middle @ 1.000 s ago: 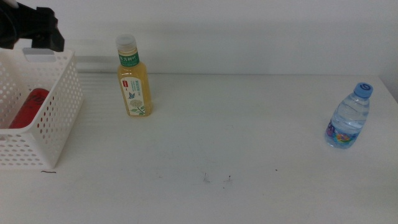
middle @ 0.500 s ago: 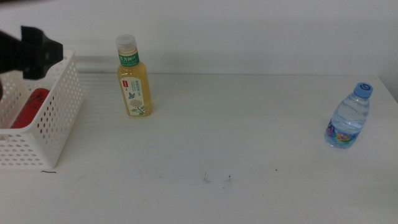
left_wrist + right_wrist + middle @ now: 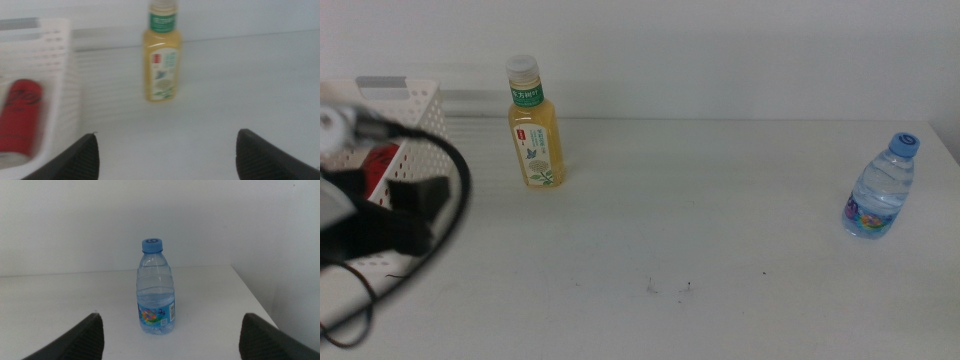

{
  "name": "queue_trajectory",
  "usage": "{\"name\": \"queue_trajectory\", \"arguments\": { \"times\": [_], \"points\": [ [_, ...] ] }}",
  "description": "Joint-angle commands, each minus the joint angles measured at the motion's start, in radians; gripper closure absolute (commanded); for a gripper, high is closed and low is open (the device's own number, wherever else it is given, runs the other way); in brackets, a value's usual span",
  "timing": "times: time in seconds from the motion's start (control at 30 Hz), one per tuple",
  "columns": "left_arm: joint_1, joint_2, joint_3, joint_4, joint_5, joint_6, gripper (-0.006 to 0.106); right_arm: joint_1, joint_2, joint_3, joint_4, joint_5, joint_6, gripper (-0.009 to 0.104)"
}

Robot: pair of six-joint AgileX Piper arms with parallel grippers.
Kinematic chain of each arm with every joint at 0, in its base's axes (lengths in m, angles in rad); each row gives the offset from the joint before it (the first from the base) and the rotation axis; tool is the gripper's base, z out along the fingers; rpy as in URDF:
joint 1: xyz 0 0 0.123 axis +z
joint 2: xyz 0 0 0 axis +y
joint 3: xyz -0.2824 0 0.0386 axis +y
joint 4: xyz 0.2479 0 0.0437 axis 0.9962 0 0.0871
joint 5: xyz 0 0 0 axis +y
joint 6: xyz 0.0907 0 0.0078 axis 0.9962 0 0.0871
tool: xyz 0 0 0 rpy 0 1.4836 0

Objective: Use arms to grab the bottles and put them into the dustbin to the left of the table.

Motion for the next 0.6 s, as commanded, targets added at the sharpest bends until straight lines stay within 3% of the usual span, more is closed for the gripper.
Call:
{"name": "queue_trajectory", "arguments": {
  "times": [0.0, 0.2, 0.57],
  "points": [
    [-0.041, 0.000, 0.063, 0.019, -0.126, -0.050, 0.007, -0.009, -0.004, 0.003, 0.000, -0.008, -0.004, 0.002],
    [-0.066, 0.048, 0.232, 0.019, -0.470, -0.050, 0.007, -0.009, -0.004, 0.003, 0.000, -0.008, -0.004, 0.002],
    [-0.066, 0.188, 0.262, 0.049, -0.623, -0.006, 0.007, -0.009, -0.004, 0.003, 0.000, -0.008, -0.004, 0.002]
  ]
}}
